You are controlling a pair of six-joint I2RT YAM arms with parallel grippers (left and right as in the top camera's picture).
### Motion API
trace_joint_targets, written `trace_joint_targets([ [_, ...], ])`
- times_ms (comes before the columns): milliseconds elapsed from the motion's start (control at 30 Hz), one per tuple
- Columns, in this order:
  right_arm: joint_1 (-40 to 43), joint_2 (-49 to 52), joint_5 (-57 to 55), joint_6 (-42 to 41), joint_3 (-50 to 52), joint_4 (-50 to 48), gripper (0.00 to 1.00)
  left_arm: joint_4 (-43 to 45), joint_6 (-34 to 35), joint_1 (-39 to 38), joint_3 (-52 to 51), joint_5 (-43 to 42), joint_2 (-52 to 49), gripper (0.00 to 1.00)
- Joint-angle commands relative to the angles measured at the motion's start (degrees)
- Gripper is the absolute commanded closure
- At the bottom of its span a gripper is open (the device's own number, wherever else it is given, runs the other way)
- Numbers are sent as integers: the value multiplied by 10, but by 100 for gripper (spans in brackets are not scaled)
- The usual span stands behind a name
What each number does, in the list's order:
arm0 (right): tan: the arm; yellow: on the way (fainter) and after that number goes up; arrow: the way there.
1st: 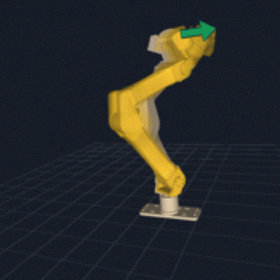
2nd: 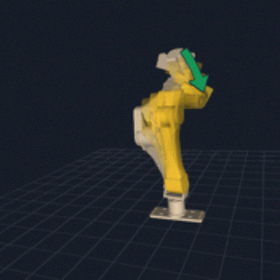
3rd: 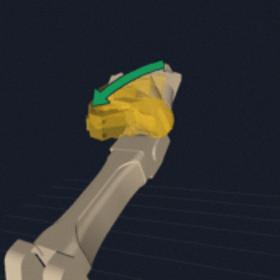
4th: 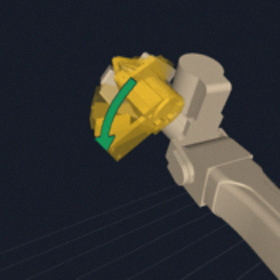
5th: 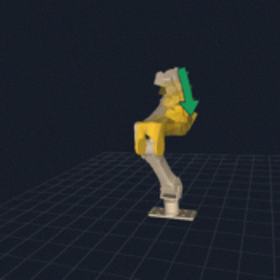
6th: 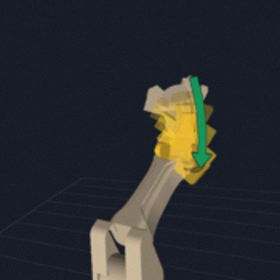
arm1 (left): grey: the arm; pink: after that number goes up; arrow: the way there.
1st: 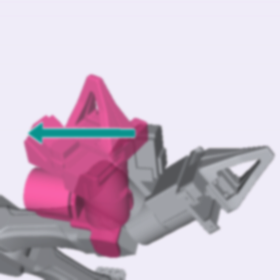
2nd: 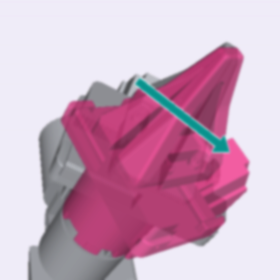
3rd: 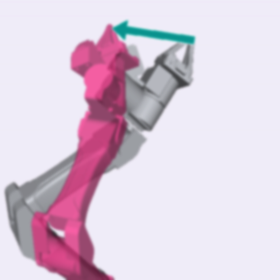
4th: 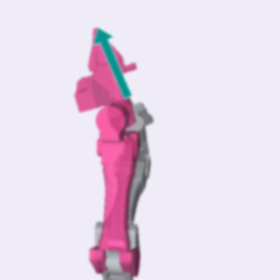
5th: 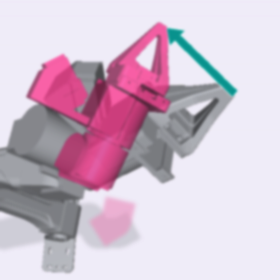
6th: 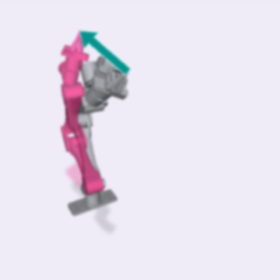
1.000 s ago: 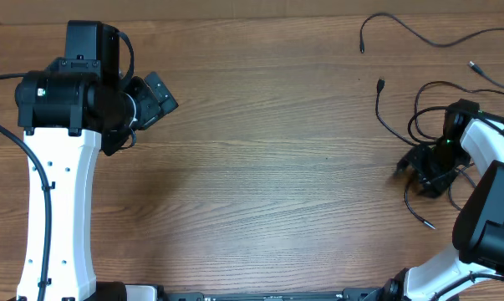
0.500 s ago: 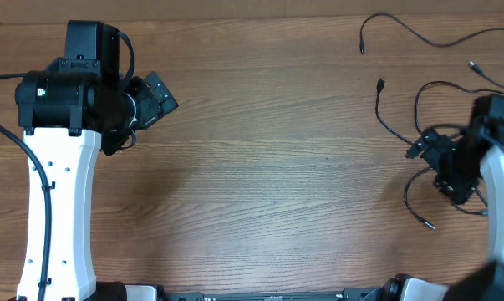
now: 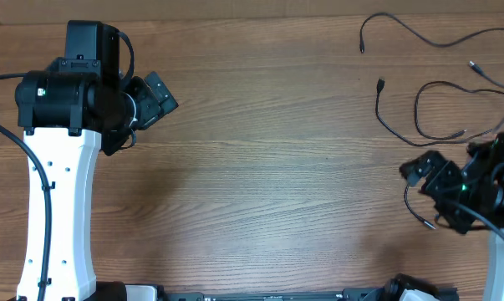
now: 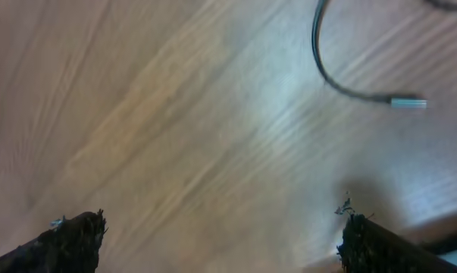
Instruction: Untangle cables
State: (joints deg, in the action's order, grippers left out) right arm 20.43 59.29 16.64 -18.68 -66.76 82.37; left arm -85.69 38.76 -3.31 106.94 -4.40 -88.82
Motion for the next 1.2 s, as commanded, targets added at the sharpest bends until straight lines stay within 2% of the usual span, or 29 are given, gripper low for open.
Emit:
trace_joint_targets([
  [0, -2, -11, 15, 9, -11, 27, 0, 2, -11, -1, 9, 5, 12, 0],
  [467, -2, 2, -10, 10, -11, 44, 0, 2, -11, -1, 9, 5, 12, 0],
  [600, -2, 2, -15, 32, -11, 20, 0, 2, -11, -1, 9, 5, 12, 0],
  [800, -2, 4, 34, 58, -6, -33, 0, 2, -11, -1, 9, 5, 12, 0],
  [1000, -26, -41, 76, 130, 53, -147, 0, 2, -11, -1, 9, 5, 12, 0],
  [1067, -51, -65, 75, 130, 84, -195, 0, 2, -11, -1, 9, 5, 12, 0],
  [1167, -119, -125, 74, 146, 155, -318, 0, 2, -11, -1, 9, 5, 12, 1],
])
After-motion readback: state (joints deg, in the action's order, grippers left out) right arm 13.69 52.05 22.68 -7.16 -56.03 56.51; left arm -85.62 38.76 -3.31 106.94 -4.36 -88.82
